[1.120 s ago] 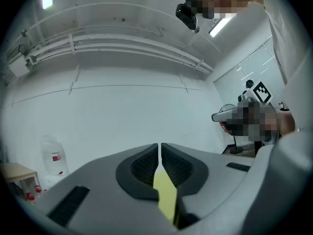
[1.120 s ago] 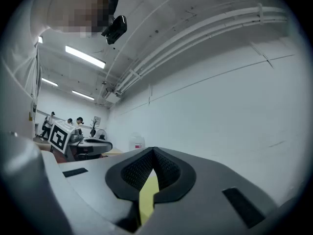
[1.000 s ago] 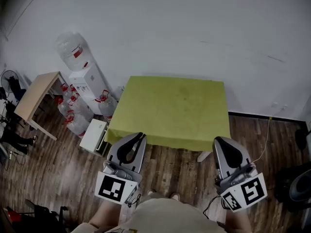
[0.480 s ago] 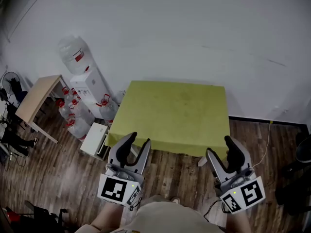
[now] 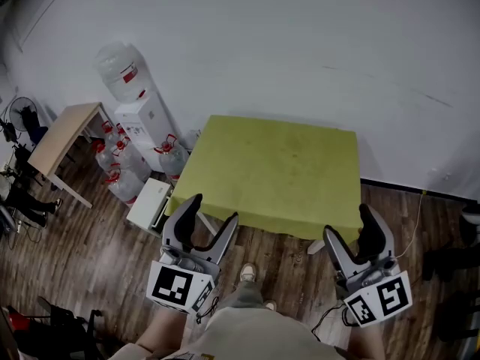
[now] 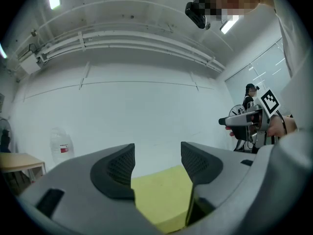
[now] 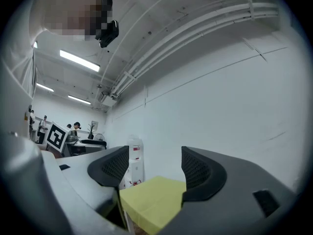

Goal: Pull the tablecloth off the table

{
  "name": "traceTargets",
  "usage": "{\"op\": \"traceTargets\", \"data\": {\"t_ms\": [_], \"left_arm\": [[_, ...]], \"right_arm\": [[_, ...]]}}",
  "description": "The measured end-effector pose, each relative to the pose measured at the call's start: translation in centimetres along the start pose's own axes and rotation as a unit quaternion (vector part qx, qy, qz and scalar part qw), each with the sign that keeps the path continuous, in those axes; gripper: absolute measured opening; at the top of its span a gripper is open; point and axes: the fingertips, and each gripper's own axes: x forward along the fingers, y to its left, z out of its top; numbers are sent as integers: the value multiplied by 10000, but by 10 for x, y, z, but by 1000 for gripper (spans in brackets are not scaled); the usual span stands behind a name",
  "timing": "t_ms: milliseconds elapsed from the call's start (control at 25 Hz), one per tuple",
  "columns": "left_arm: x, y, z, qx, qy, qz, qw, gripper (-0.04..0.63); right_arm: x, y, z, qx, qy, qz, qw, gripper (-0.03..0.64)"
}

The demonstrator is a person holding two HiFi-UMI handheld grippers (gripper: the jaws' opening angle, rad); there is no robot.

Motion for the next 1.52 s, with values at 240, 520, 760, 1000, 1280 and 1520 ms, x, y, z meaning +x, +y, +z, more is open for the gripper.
{"op": "traceTargets", "data": {"t_ms": [240,520,760,1000,1280,1520], "left_arm": [[18,16,-22,-52,202,40,9998,293],[51,47,-48,-185,350,143,9991,293],[94,87,-76,-285,529,182,9980,293],[148,139,-103,-355,660,132,9971,305],[223,204,-160,-155,1135,-40,9934,318],[271,246,-204,-288,1380,-301,9895,322]], "right_arm": [[28,0,-11,-109,156,190,9996,359],[77,-12,-43,-62,515,319,9981,362],[139,-30,-66,63,695,385,9968,365],[218,-45,-86,79,940,442,9946,373],[325,-73,-121,-209,1385,317,9896,383],[399,-98,-174,144,1760,181,9841,393]]}}
